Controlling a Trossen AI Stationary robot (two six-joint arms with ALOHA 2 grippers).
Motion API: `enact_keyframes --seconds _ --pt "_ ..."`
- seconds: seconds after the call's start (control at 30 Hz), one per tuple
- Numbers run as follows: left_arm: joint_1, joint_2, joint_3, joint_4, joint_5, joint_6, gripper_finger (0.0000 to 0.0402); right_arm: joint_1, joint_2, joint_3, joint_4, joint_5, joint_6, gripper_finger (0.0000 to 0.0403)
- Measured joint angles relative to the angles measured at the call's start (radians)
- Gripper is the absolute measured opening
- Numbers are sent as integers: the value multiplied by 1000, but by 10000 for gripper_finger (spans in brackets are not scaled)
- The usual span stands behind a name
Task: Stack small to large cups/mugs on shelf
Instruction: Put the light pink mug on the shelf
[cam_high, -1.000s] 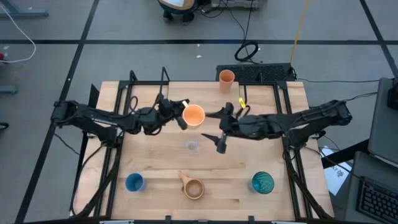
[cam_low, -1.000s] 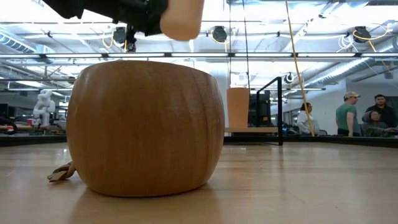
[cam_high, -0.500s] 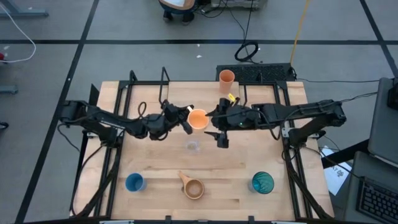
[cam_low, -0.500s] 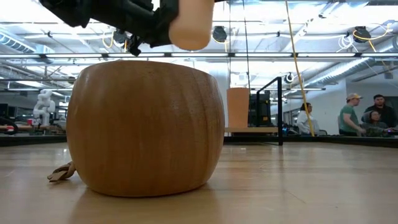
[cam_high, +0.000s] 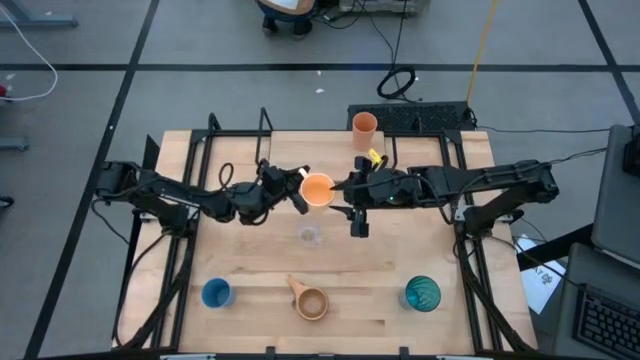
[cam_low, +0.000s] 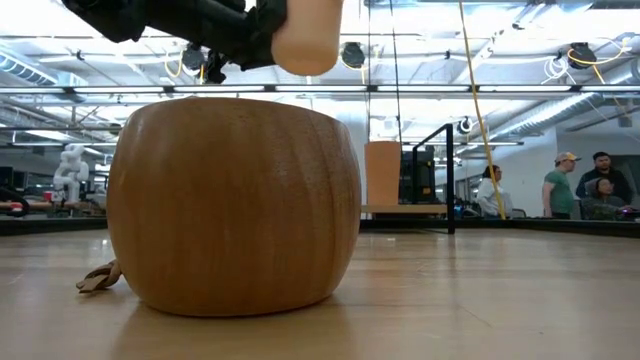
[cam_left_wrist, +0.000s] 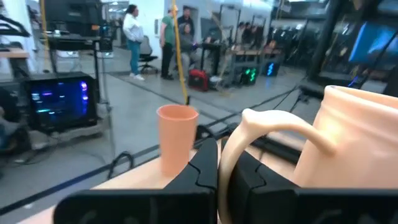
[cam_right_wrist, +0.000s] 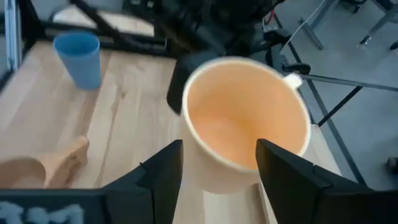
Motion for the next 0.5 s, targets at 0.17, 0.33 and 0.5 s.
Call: enact_keyframes --seconds 0.17,0.33,0.5 --pt "3 -68 0 -42 -16 42 7 27 -39 -41 44 4 30 197" --pt "27 -111 1 -46 -17 59 7 46 -91 -196 248 5 41 203" --pt "71 -155 1 -34 70 54 7 46 -135 -403 590 63 16 203"
